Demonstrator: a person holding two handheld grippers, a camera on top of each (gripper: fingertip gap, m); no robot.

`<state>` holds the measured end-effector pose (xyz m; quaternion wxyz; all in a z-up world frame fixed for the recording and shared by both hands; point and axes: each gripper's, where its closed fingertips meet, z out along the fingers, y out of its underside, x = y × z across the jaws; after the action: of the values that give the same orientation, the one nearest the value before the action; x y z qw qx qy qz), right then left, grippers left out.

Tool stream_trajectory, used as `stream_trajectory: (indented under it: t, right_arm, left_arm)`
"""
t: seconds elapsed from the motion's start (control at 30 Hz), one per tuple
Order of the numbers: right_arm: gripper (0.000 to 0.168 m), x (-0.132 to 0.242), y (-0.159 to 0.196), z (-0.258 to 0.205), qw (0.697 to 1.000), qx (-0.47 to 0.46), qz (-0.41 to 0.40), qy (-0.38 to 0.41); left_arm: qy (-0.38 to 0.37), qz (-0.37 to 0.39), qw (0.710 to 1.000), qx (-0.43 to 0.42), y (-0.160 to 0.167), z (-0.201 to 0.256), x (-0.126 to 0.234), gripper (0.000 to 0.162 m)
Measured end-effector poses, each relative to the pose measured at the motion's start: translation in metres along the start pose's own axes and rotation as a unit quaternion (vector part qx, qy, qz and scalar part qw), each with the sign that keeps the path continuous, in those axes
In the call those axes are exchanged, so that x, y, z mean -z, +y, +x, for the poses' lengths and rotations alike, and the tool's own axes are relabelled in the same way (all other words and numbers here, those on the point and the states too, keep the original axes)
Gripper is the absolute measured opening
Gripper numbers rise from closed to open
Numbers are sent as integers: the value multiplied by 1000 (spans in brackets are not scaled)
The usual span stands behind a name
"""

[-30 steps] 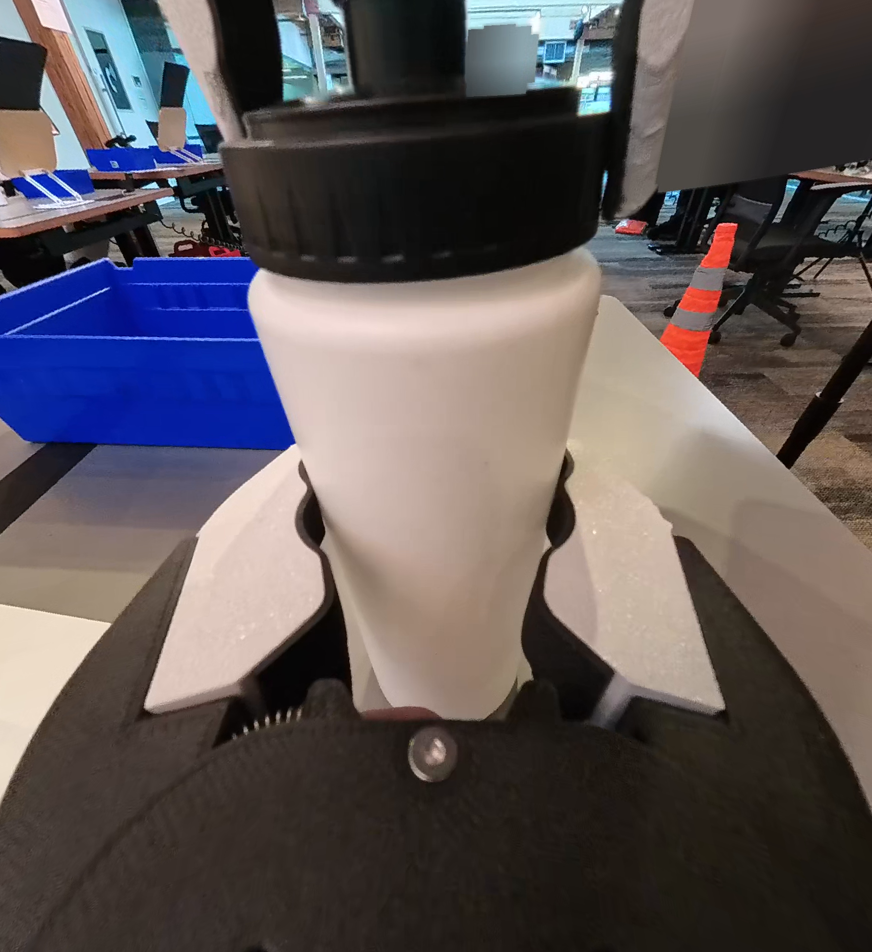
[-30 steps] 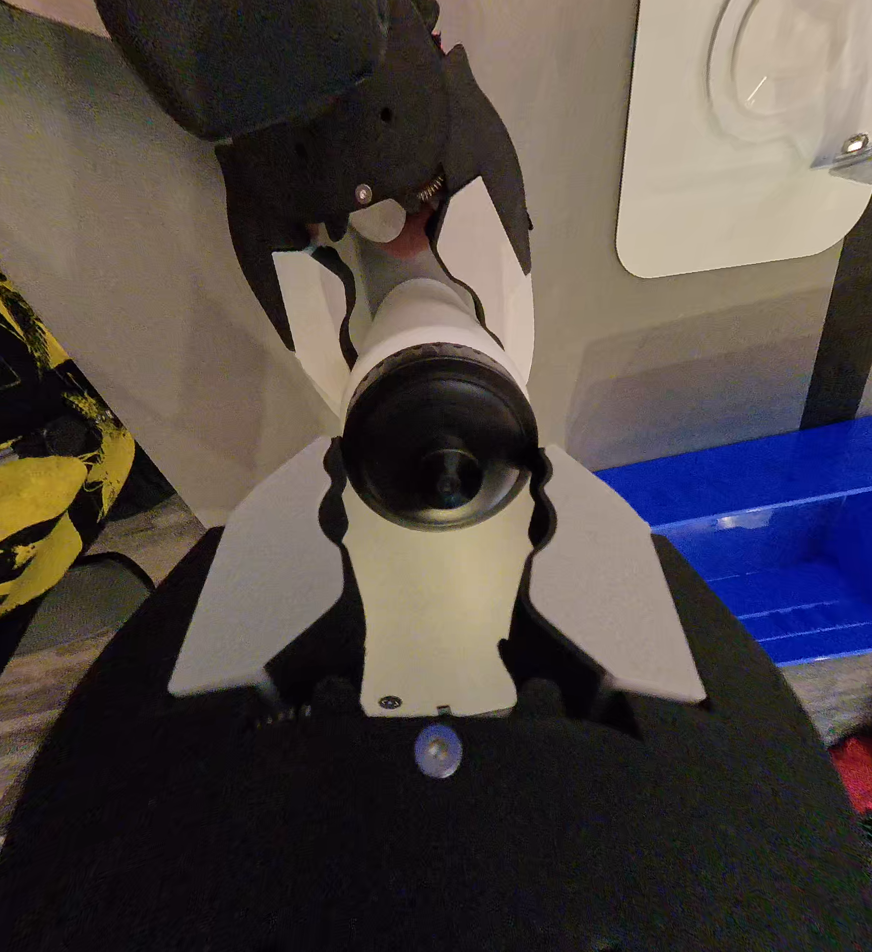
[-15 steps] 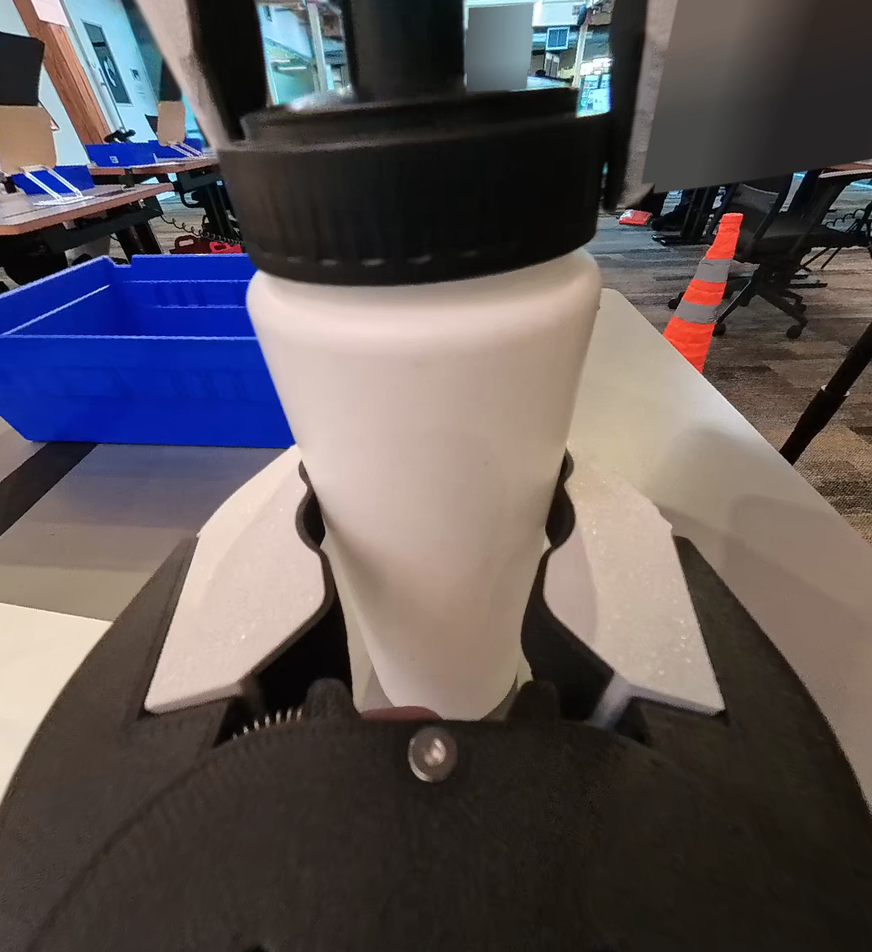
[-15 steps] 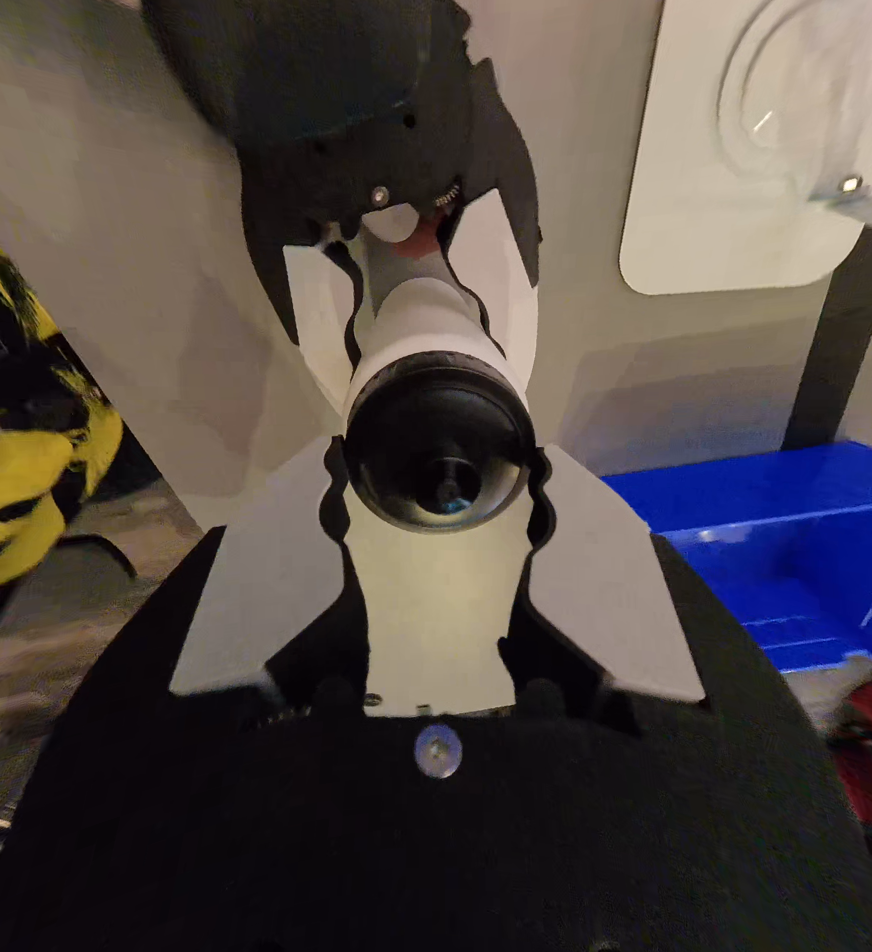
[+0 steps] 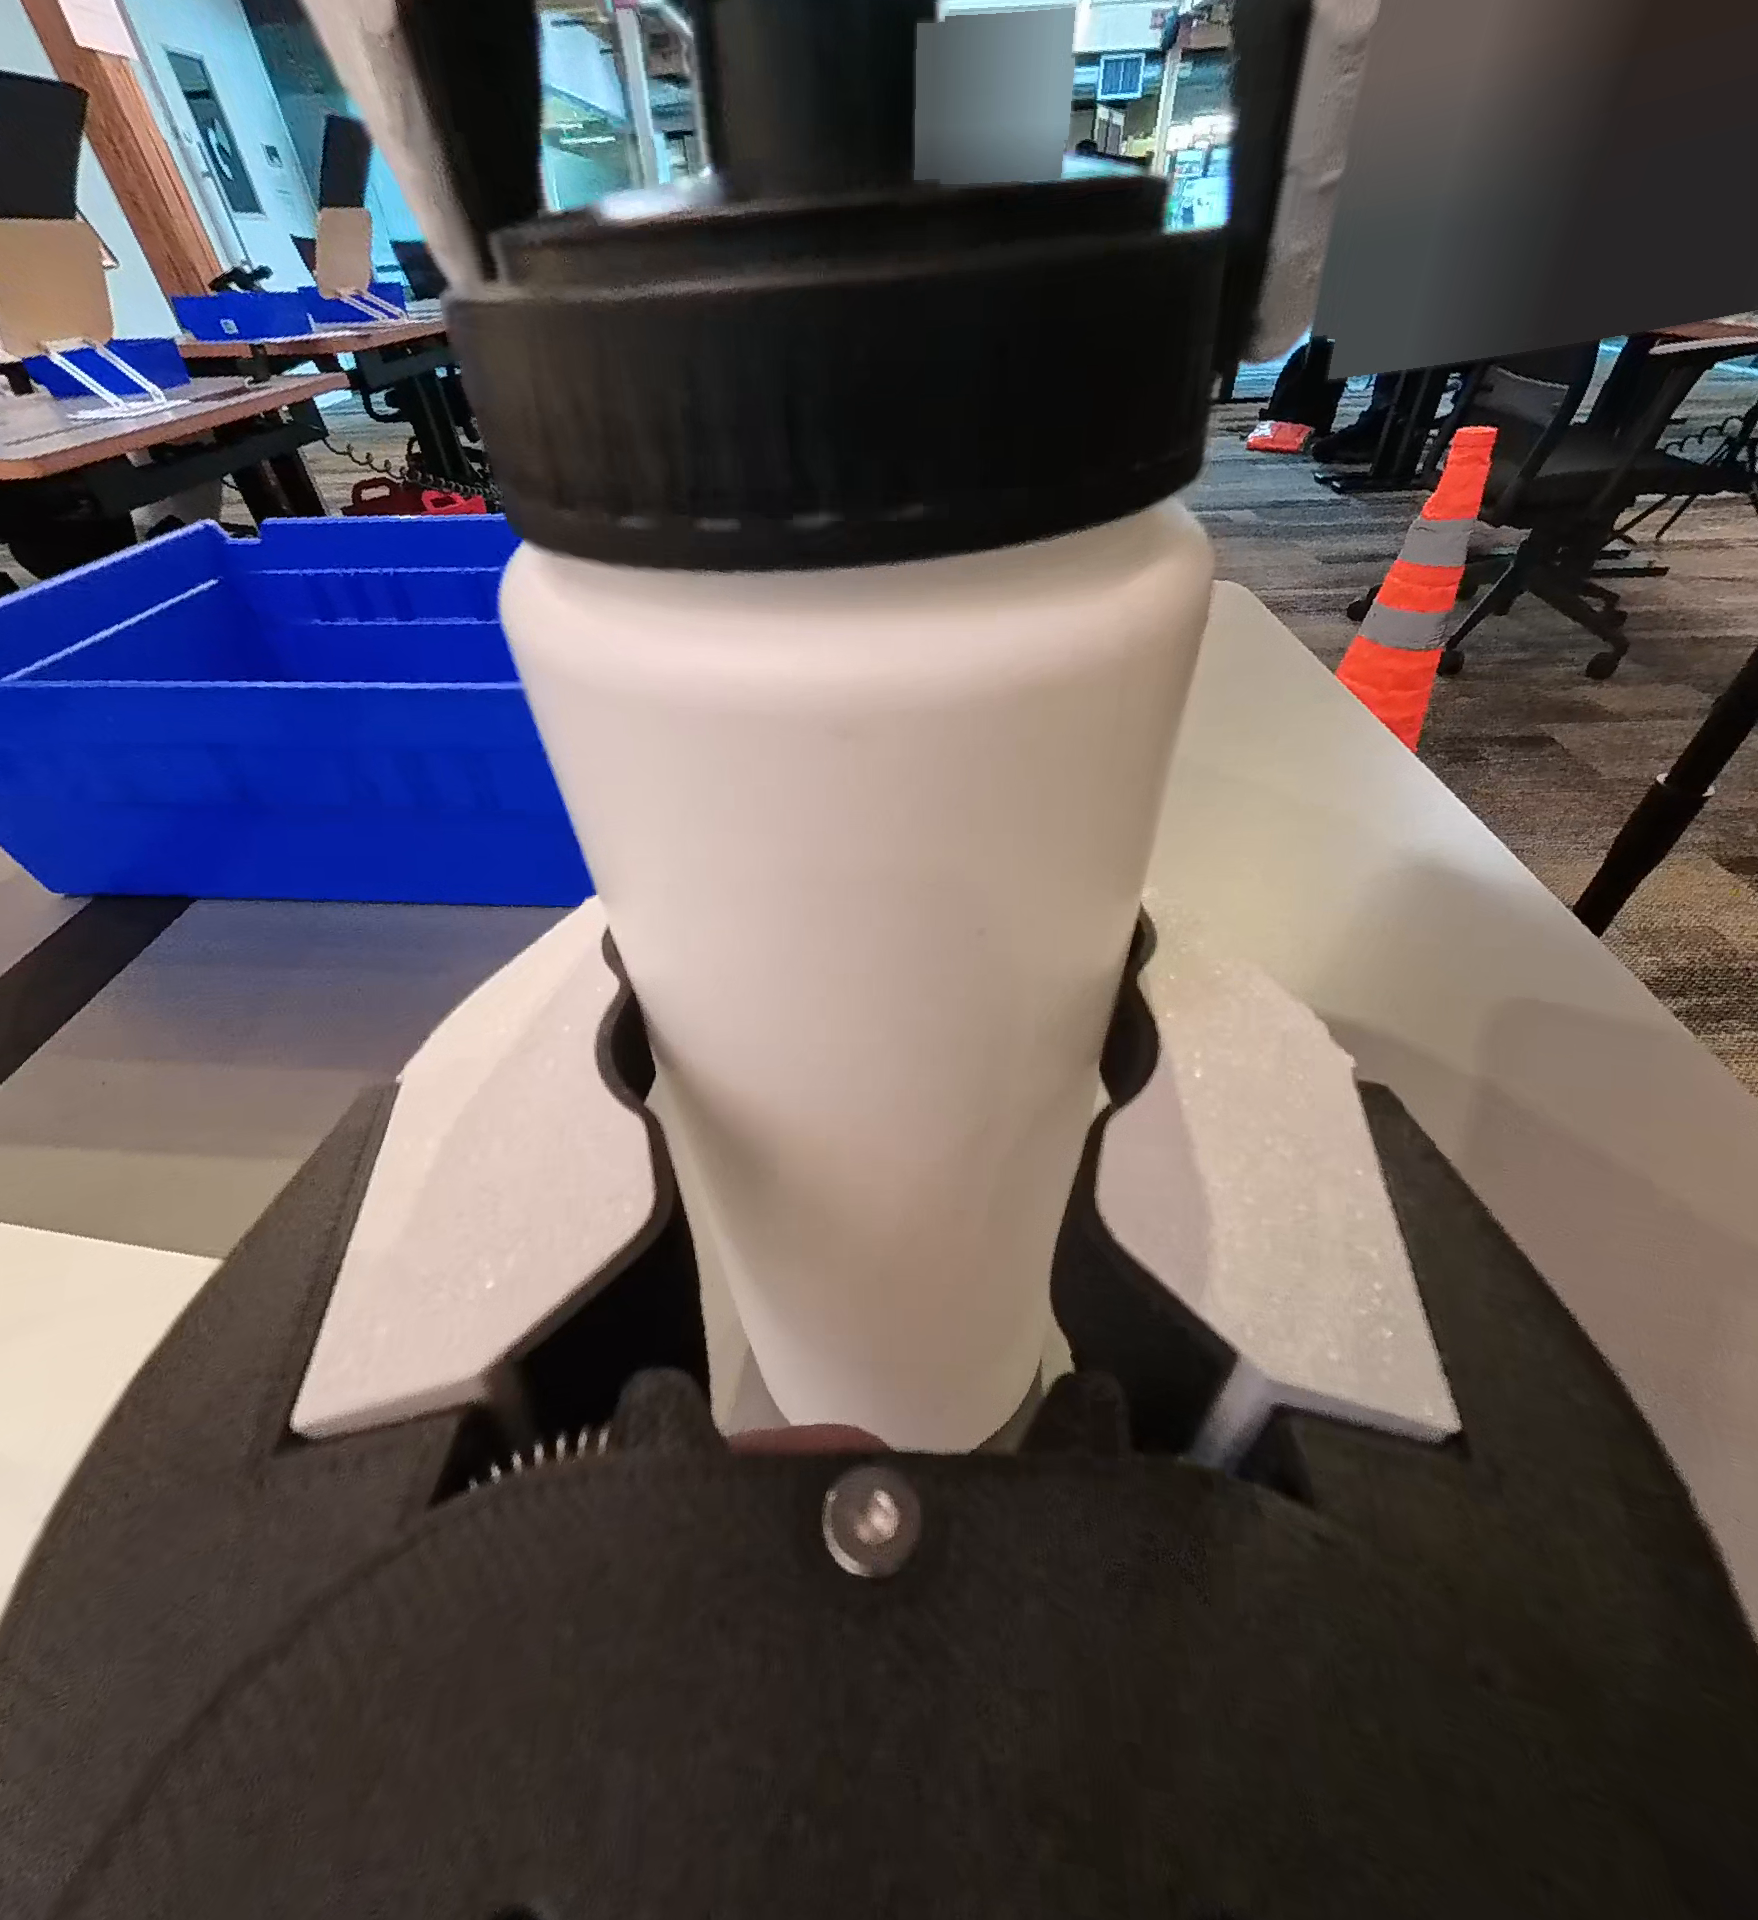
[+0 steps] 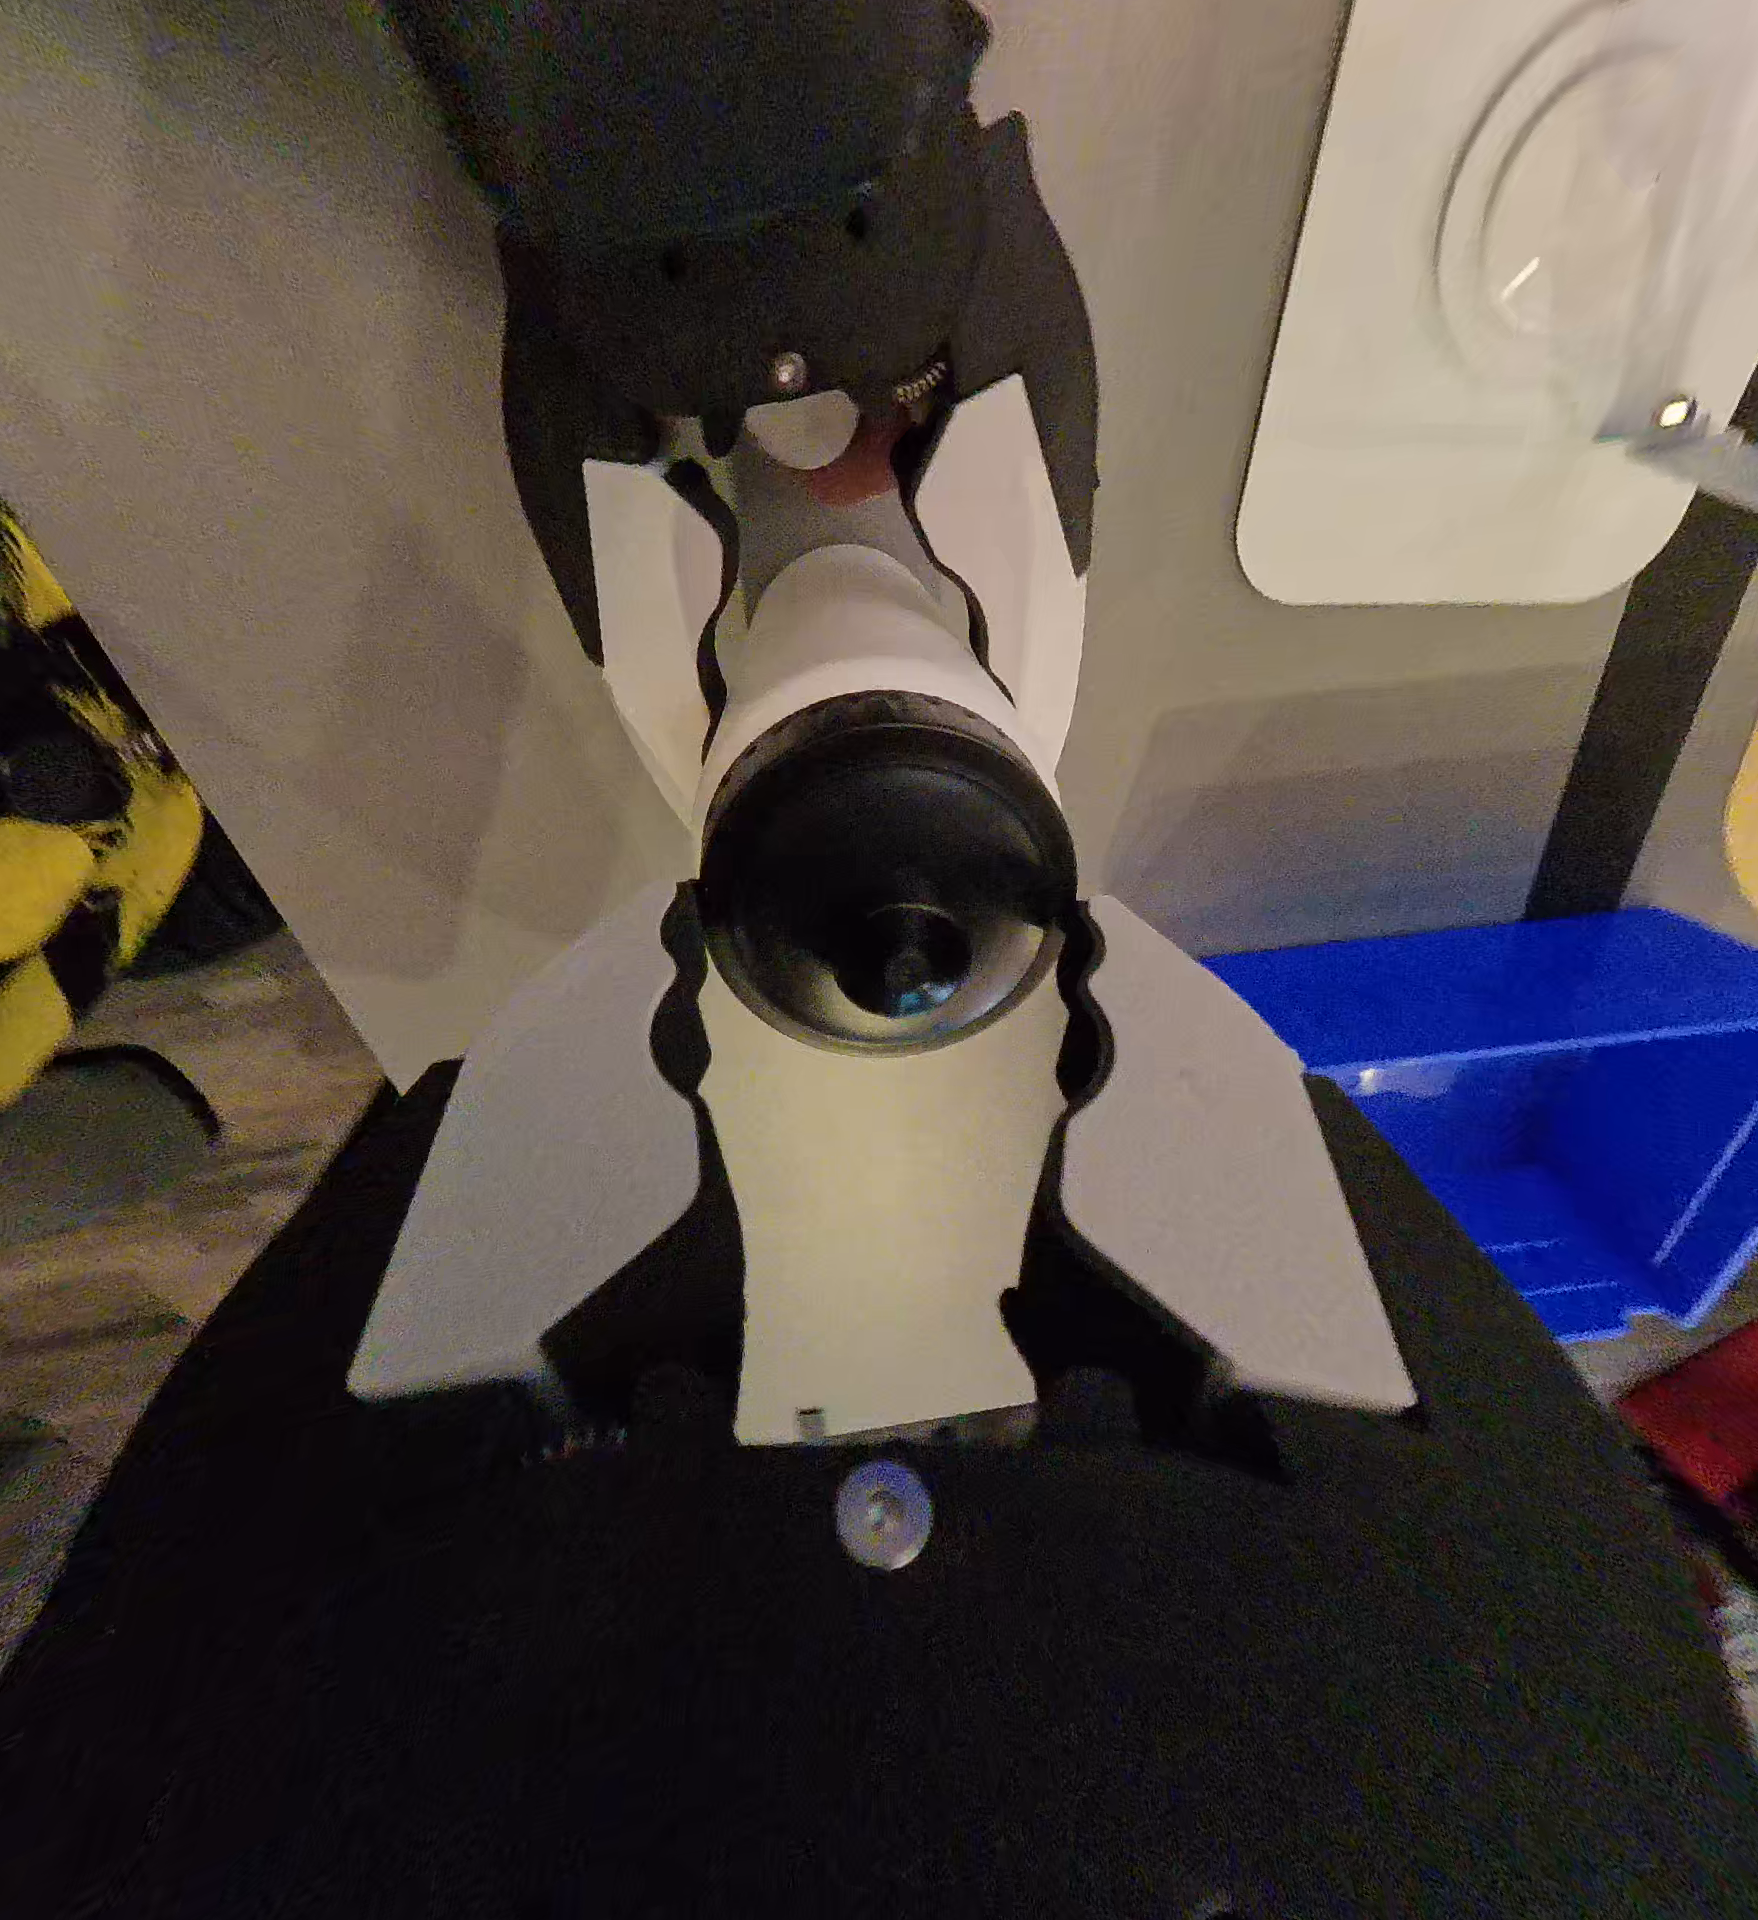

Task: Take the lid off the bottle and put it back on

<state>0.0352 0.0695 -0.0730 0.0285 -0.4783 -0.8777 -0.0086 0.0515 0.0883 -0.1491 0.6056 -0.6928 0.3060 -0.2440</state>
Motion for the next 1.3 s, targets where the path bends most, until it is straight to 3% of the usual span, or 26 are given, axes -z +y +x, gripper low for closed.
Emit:
stream_trajectory:
  t: [0.1,0.2,0.27,0.43,0.5,0.6,0.67,0.73,0.77,0.8,0.83,0.97,1.03,1.1,1.2,1.3]
  right_arm:
    - [67,-1,-1,0,998,-66,-7,-5]
    - [72,-2,0,-4,1000,-11,-27,-7]
    - [88,-3,3,0,998,46,-34,15]
    - [69,-4,5,1,993,110,-34,20]
    - [69,-3,5,0,997,72,-32,9]
    - [69,-3,0,2,998,-65,-18,-12]
    - [69,-3,1,0,996,-82,-25,-9]
    - [70,-3,5,-3,998,-44,-45,-6]
    - [75,-3,5,-5,999,-7,-46,-2]
    - [92,-2,5,-4,999,20,-42,6]
    - [95,0,6,-4,998,39,-43,14]
    - [69,1,8,-1,992,111,-50,34]
    - [66,0,8,1,990,124,-49,35]
    - [66,0,9,1,995,86,-46,22]
    - [67,-1,5,2,998,-48,-30,-2]
    - [68,-1,8,-2,997,-59,-47,-1]
  left_arm:
    - [1,2,1000,-1,0,0,0,86]
    - [2,-2,1000,-10,0,3,-1,86]
    - [1,-1,1000,-6,0,2,0,86]
    - [1,0,1000,-5,0,1,0,86]
    - [1,-1,1000,-5,0,1,0,86]
    - [-2,2,1000,1,1,-2,1,86]
    - [-1,-1,1000,-3,1,-1,0,86]
    - [-1,-3,1000,-12,0,2,-2,86]
    - [0,-4,1000,-12,0,2,-2,86]
    - [-1,-4,1000,-11,1,2,-1,86]
    - [0,-3,1000,-9,1,1,-1,86]
    - [1,-2,1000,-10,1,2,-1,86]
    - [0,-1,1000,-8,1,2,-1,86]
    - [0,-2,1000,-8,1,1,-1,86]
    - [-1,2,1000,3,1,-2,1,86]
    - [0,-1,1000,-8,1,2,-1,86]
